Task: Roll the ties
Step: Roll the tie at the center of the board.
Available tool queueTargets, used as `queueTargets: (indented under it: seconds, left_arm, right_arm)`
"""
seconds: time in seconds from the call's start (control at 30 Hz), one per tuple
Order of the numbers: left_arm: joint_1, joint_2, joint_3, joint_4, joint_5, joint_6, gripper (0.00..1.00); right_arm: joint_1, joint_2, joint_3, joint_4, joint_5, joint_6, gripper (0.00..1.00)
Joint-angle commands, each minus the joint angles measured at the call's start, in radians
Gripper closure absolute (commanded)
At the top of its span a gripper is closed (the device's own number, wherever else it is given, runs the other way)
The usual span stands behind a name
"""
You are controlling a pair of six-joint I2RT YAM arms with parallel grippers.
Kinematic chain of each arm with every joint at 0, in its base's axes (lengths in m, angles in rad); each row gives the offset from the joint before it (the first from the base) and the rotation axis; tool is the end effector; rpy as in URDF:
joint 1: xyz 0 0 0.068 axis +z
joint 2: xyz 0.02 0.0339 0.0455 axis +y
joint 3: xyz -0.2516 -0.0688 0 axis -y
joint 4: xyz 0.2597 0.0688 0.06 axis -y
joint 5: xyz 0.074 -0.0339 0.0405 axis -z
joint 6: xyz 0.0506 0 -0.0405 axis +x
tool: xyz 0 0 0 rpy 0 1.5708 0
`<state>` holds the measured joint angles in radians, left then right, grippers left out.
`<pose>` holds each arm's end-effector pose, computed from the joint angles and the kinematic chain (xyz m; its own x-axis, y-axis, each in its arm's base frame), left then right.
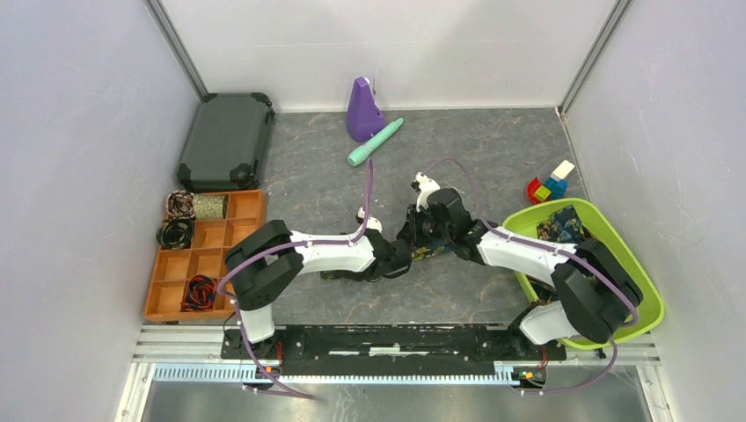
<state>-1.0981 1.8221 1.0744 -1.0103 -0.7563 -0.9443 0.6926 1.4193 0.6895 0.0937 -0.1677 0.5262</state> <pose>0.1644 -0.2452 0.1157 -0.8340 0.3367 -0.4371 0.0514 0.8362 0.5461 0.2372 0.2078 0.1602 -0.7634 0.0100 -0.6458 -0.4041 0.7725 0.4898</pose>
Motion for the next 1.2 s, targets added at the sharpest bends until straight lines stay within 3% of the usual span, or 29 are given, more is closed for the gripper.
queueTargets:
  seconds: [0.0, 0.37, 0.97, 1.17]
  left_arm:
    - [-0.004, -0.035, 0.024, 0.075, 0.071, -0.001, 0.47]
    - [-0.006, -0.05, 0.033, 0.066, 0.078, 0.007, 0.47]
    - [-0.01, -0.139, 0.052, 0.077, 0.189, 0.068, 0.41]
    - [-0.006, -0.174, 0.028, 0.114, 0.215, 0.088, 0.49]
  right_arm:
    - [0.007, 0.056, 0.039, 0.047, -0.036, 0.018, 0.85]
    - [0.112, 0.2, 0.012, 0.154, -0.074, 0.069, 0.87]
    - [0.114, 0.236, 0.045, 0.14, -0.056, 0.061, 0.9]
    - [0.114, 0.221, 0.099, 0.101, -0.056, 0.046, 0.9]
